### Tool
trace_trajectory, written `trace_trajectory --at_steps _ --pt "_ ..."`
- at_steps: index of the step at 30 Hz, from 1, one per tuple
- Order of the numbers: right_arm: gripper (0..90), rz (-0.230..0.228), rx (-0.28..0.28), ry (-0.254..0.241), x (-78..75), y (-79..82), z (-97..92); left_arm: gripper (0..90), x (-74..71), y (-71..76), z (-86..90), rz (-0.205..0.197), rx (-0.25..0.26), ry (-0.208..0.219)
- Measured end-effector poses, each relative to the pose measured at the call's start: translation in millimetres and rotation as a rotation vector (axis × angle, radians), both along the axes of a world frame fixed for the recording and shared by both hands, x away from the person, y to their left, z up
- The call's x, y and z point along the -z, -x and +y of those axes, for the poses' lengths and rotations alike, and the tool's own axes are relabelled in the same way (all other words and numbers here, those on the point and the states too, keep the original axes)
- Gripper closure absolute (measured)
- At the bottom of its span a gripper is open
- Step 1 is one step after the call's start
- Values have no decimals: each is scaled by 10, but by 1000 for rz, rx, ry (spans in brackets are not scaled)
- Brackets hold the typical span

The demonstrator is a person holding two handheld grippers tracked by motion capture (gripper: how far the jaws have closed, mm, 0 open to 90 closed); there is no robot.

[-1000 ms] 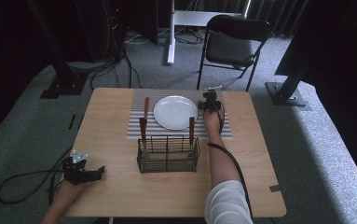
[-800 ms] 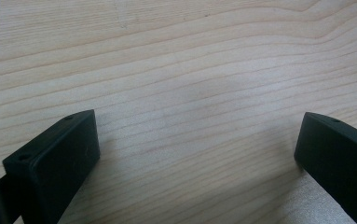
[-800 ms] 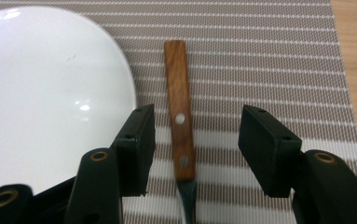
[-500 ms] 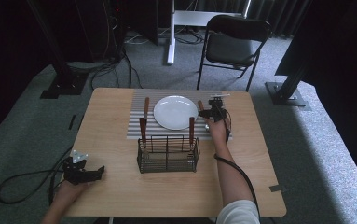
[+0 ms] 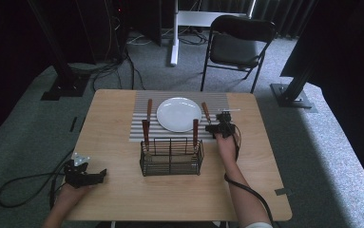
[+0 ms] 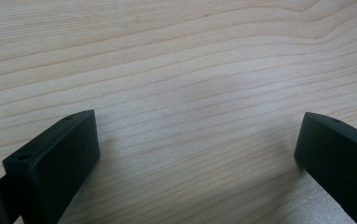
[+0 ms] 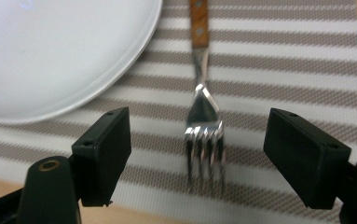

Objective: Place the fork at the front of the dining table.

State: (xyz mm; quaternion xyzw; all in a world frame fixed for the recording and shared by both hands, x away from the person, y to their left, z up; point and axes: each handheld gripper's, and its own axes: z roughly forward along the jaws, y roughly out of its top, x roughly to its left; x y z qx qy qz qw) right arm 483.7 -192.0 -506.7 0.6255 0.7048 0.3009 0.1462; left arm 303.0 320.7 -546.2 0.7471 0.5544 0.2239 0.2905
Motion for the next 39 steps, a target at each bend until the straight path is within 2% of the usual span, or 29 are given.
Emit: trace_trajectory --at_steps 5,10,24,31,39 --pt "231 16 -6 -32 72 113 6 0 0 0 0 0 0 0" --pt "238 43 -29 -31 190 173 41 0 0 0 0 0 0 0" --pt "245 34 -77 -32 160 229 202 0 0 0 0 0 0 0" --pt "230 -19 -48 4 114 289 113 0 0 0 0 0 0 1" --pt "192 -75 -23 -5 91 411 -31 0 0 0 0 0 0 0"
